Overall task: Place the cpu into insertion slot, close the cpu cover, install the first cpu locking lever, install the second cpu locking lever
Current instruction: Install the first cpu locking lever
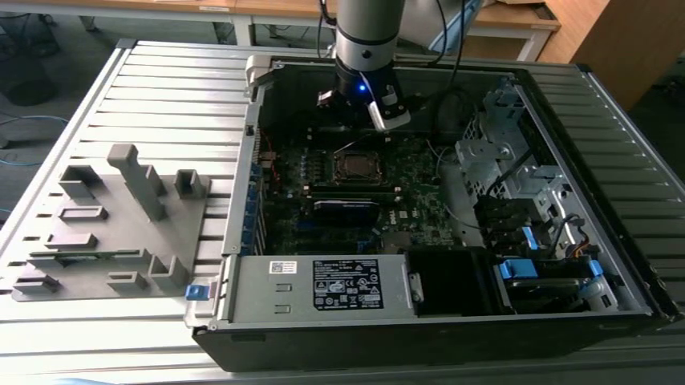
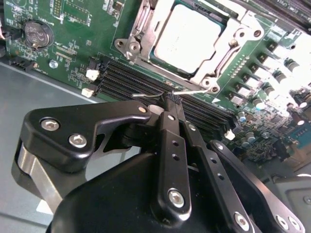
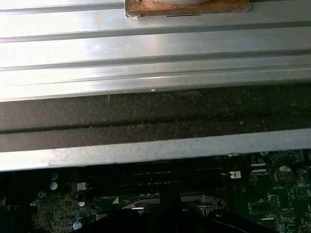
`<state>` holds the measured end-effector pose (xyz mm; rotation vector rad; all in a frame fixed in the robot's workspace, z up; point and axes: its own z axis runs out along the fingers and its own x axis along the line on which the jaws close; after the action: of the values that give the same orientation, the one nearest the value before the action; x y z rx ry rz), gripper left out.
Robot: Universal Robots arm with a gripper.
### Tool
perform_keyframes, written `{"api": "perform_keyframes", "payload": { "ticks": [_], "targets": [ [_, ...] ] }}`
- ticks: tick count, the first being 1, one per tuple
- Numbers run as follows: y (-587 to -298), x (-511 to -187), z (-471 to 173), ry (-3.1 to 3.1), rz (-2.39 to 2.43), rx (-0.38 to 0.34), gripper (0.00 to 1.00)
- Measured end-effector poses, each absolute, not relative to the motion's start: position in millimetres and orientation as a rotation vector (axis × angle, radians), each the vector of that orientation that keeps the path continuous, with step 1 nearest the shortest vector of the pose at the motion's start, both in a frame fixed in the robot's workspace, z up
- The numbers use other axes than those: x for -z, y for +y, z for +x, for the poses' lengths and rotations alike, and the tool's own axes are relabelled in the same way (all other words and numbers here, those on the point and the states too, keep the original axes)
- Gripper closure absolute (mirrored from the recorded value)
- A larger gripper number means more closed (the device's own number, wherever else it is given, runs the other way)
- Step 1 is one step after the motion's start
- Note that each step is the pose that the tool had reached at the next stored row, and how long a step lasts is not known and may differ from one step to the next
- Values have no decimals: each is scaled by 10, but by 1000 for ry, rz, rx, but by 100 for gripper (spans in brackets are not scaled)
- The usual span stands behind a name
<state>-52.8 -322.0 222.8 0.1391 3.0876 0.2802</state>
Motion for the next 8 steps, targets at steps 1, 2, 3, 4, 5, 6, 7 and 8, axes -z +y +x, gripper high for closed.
{"api": "perform_keyframes", "payload": {
  "ticks": [1, 2, 3, 4, 5, 6, 7, 8],
  "targets": [
    [-3220, -2228, -528, 3088, 139, -280, 89],
    [-3220, -2228, -528, 3088, 139, -280, 89],
    [-3220, -2170, -528, 3087, 139, -280, 89],
    [-3220, -2153, -528, 3087, 139, -280, 89],
    [-3220, -2153, -528, 3087, 139, -280, 89],
    [-3220, -2151, -528, 3087, 139, -281, 89],
    [-3220, -2150, -528, 3087, 139, -281, 89],
    [-3220, -2148, -528, 3087, 139, -281, 89]
  ]
}}
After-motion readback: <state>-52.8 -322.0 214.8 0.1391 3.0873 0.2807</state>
